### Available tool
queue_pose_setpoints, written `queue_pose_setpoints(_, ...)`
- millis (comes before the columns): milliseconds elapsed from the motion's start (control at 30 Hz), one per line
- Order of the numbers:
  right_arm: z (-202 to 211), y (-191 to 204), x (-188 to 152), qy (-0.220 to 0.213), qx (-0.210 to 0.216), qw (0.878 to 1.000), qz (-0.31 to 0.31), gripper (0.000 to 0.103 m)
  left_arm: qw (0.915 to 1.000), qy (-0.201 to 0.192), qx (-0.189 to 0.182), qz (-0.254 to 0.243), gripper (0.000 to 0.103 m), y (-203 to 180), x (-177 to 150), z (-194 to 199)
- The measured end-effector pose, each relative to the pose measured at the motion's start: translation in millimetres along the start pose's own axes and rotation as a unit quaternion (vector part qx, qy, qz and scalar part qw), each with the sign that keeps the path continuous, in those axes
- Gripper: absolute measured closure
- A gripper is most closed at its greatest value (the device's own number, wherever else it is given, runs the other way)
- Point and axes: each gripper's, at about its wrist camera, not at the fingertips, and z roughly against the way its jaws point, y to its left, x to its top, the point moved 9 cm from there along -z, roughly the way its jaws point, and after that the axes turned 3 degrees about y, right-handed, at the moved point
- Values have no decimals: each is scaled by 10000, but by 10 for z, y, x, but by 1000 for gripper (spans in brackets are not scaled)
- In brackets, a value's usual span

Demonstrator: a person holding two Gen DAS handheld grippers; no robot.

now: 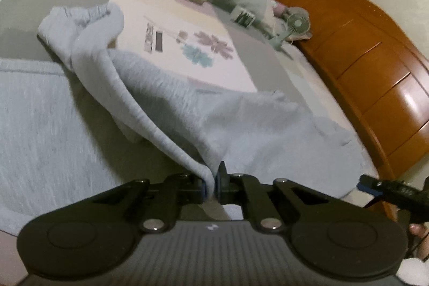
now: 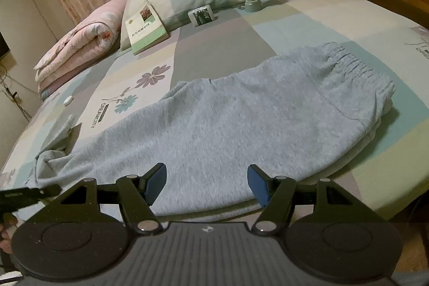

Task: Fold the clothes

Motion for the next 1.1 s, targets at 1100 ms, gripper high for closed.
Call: queue_pose_setpoints(1100,-168,96,-31,296,19,9992,254,32,9547,422,1587,-2484,73,-153,783,-402)
